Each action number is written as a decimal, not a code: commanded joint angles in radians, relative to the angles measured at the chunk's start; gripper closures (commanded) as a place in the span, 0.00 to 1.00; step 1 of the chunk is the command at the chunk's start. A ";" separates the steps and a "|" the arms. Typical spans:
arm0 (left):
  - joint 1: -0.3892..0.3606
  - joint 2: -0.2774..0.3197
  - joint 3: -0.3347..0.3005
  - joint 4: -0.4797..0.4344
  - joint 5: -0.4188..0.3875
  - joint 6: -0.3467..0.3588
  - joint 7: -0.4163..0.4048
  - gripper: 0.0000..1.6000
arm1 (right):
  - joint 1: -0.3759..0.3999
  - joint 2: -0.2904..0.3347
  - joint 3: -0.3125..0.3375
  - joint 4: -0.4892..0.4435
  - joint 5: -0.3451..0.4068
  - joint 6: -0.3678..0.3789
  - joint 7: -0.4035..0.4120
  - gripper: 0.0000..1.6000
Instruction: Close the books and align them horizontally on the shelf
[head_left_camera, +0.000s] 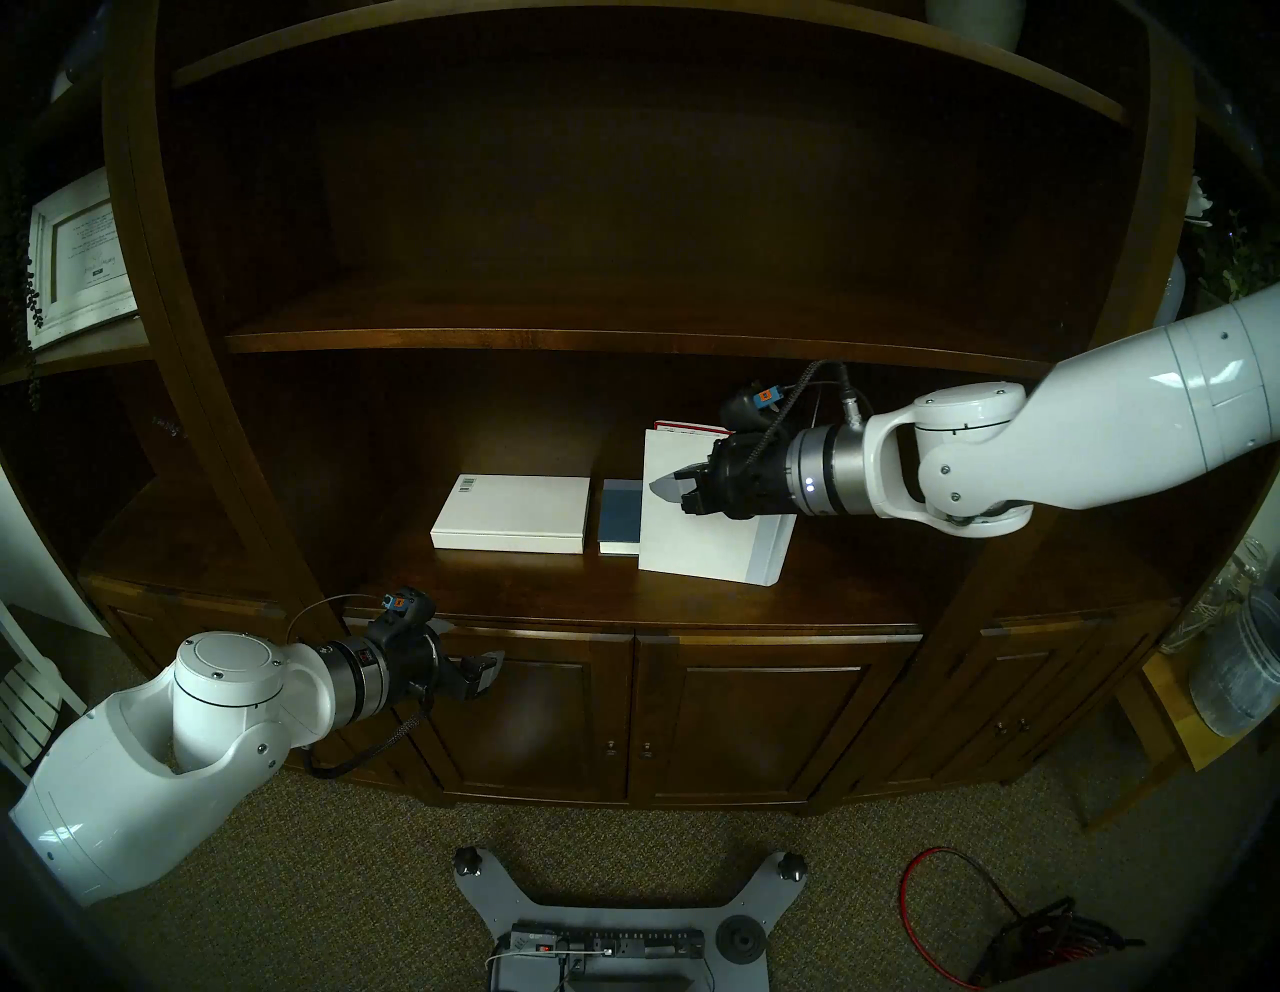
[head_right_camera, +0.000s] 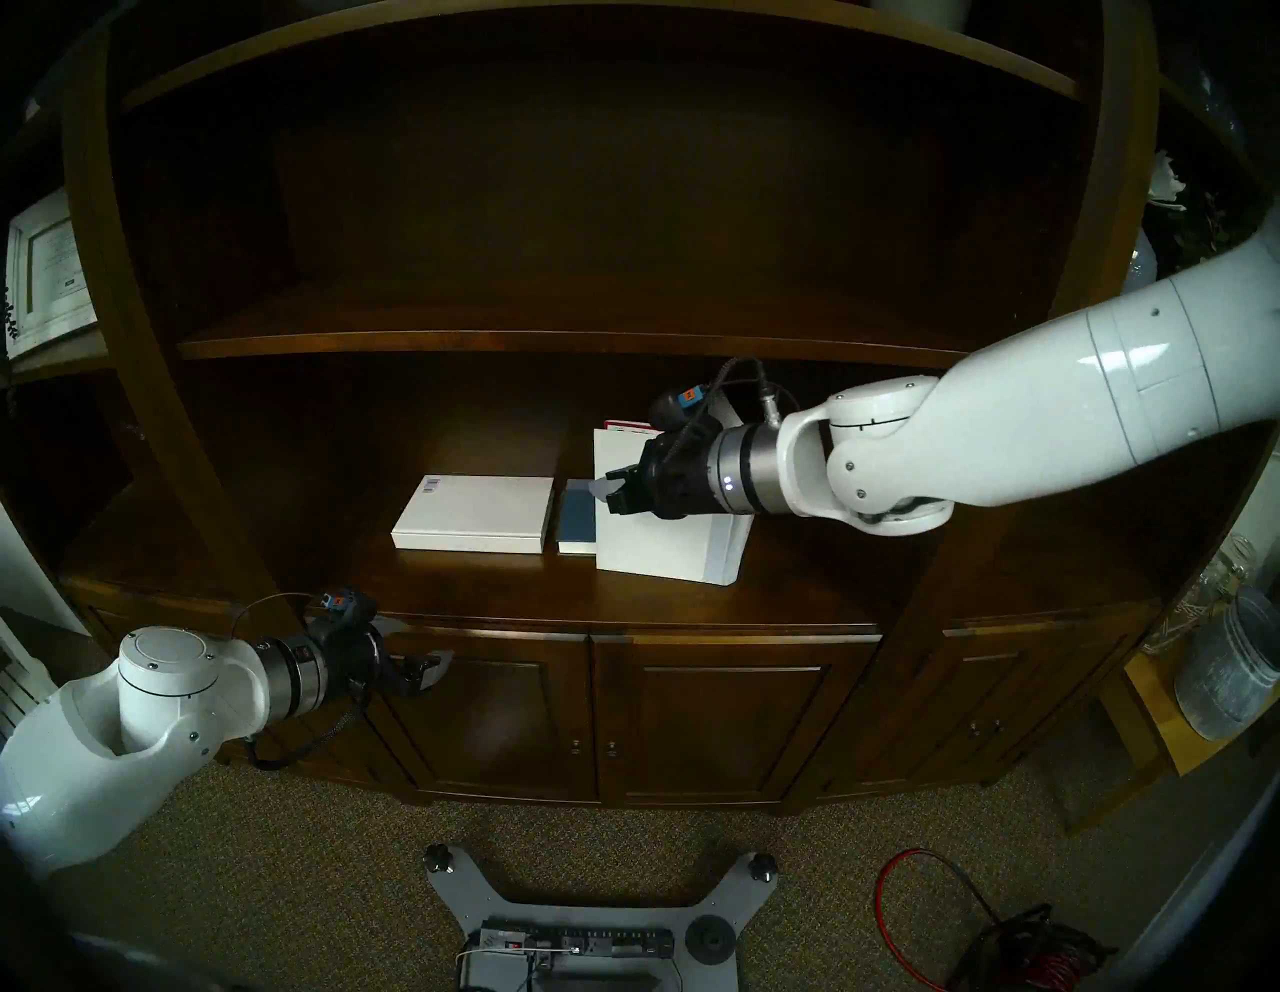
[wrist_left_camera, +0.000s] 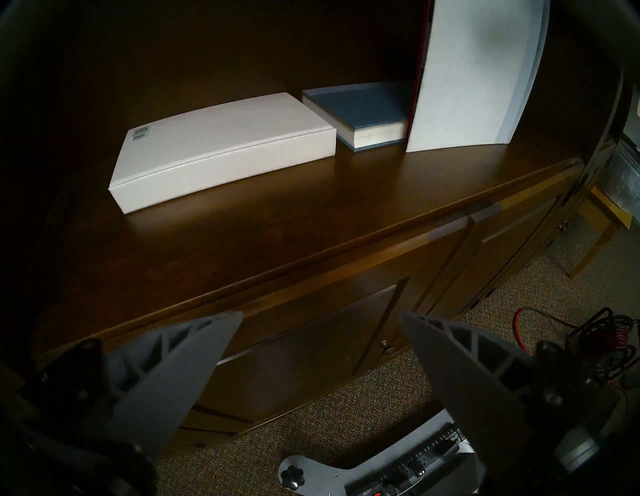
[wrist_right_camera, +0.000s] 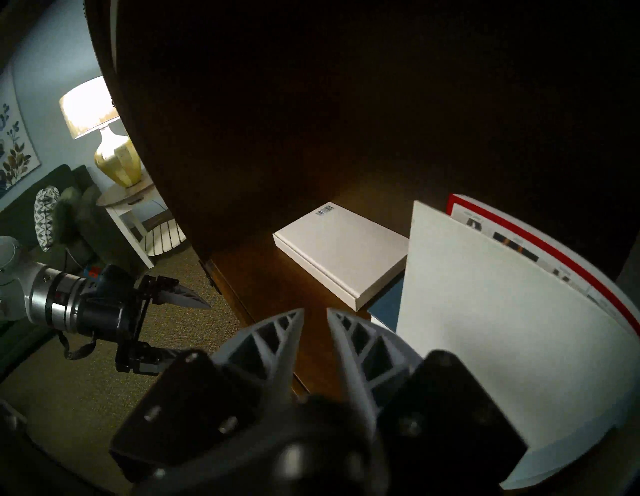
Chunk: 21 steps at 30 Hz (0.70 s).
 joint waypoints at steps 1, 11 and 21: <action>-0.015 -0.001 -0.015 -0.016 -0.001 -0.009 0.001 0.00 | -0.112 -0.054 0.074 0.105 0.055 0.011 0.070 0.64; -0.015 -0.001 -0.015 -0.016 -0.001 -0.010 0.001 0.00 | -0.159 -0.089 0.110 0.131 0.077 0.022 0.119 0.66; -0.015 -0.001 -0.015 -0.016 -0.001 -0.010 0.001 0.00 | -0.180 -0.154 0.133 0.086 0.067 -0.044 0.007 0.71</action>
